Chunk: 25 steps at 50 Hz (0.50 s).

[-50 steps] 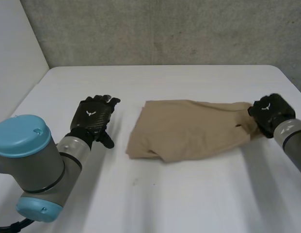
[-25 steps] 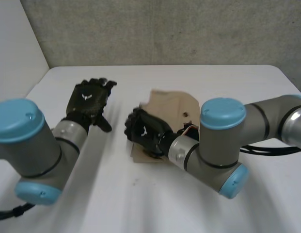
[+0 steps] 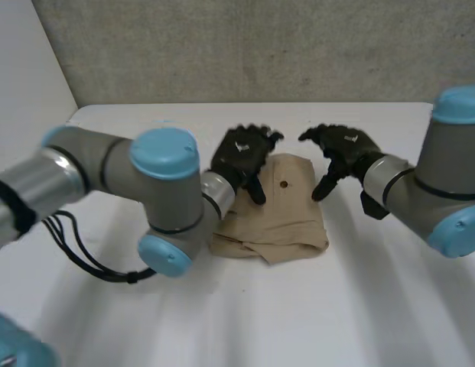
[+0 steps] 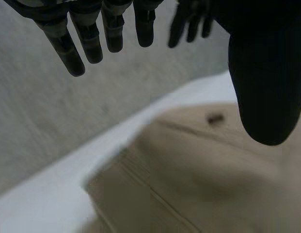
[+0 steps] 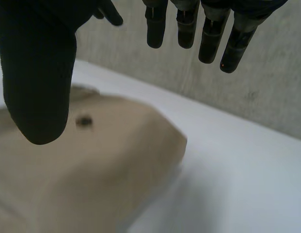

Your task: Fold the shorts.

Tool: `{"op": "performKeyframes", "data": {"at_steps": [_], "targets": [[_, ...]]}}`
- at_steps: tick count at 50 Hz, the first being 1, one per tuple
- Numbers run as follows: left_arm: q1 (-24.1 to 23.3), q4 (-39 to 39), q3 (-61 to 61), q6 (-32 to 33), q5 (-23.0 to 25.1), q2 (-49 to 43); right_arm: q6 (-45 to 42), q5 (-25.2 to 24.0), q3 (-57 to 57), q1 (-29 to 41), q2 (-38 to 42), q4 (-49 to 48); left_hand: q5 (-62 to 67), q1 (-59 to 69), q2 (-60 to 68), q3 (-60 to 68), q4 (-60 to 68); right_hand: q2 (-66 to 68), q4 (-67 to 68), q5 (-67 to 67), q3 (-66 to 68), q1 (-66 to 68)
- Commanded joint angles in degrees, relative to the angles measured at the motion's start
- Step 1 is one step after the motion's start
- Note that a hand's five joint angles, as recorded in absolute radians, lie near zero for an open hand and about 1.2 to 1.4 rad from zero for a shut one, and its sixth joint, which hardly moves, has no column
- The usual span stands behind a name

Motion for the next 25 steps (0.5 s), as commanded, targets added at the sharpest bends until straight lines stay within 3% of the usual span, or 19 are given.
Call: {"op": "performKeyframes", "data": {"at_steps": [1, 7, 14, 19, 25], "targets": [[1.0, -7.4, 4.4, -0.1, -3.5, -7.7, -2.6, 0.4, -3.3, 0.8, 8.6, 0.0, 4.1, 5.6, 4.9, 4.6, 4.9, -2.4, -3.4, -3.3, -2.2, -1.6], [4.2, -12.1, 4.5, 0.4, -6.8, -8.3, -6.9, 0.7, -4.9, 1.3, 12.5, 2.1, 4.1, 5.6, 4.9, 4.6, 4.9, -2.4, -3.4, -3.3, -2.2, -1.6], [2.5, -14.1, 4.0, 0.3, -6.7, -6.0, -14.2, 1.0, -8.2, 3.2, 11.3, 6.5, 2.9, 4.4, 3.8, 3.4, 3.8, -2.4, -3.4, -3.3, -2.2, -1.6], [0.7, -14.1, 2.9, 0.2, -6.6, 3.9, -12.3, 1.3, -8.9, 3.6, 3.4, 7.2, -0.1, 1.4, 0.7, 0.4, 0.7, -2.4, -3.4, -3.3, -2.2, -1.6], [3.0, -13.9, -1.5, -0.3, -6.9, 20.1, -7.0, 8.0, -8.4, 2.8, -8.8, 6.5, -0.3, 1.2, 0.6, 0.2, 0.6, -2.4, -3.4, -3.3, -2.2, -1.6]]}}
